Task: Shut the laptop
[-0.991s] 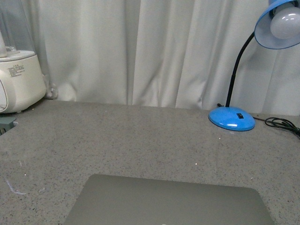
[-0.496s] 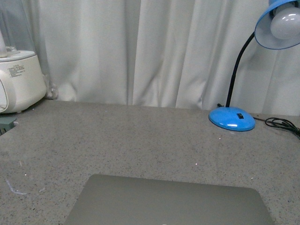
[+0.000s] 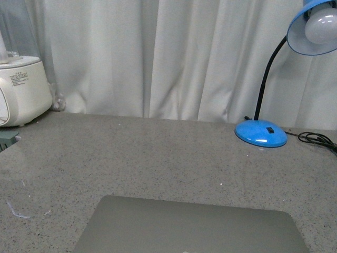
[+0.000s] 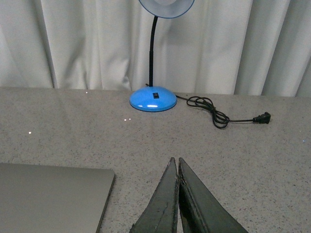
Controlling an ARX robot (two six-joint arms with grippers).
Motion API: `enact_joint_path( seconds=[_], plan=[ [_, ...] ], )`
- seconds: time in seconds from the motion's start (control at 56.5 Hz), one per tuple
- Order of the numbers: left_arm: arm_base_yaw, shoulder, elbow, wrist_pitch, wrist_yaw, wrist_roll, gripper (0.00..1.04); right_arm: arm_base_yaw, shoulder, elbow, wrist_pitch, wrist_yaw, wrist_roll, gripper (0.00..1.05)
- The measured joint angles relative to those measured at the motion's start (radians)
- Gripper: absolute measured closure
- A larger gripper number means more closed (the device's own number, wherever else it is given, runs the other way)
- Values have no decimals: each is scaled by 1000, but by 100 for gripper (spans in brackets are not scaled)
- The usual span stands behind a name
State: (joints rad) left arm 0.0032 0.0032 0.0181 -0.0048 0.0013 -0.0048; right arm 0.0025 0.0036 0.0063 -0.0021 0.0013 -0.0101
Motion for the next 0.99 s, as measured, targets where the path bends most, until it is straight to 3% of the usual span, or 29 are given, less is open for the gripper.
enact_joint_path(
  seconds=[0.071,0.513,0.566,0.991],
  plan=[
    [0,0,0,0,0,0,81,0,0,0,0,0,0,87],
    [0,0,0,0,0,0,7,0,0,0,0,0,0,12],
    [0,0,0,0,0,1,5,0,0,0,0,0,2,7],
    [0,0,0,0,0,1,6,0,0,0,0,0,1,9]
  ],
)
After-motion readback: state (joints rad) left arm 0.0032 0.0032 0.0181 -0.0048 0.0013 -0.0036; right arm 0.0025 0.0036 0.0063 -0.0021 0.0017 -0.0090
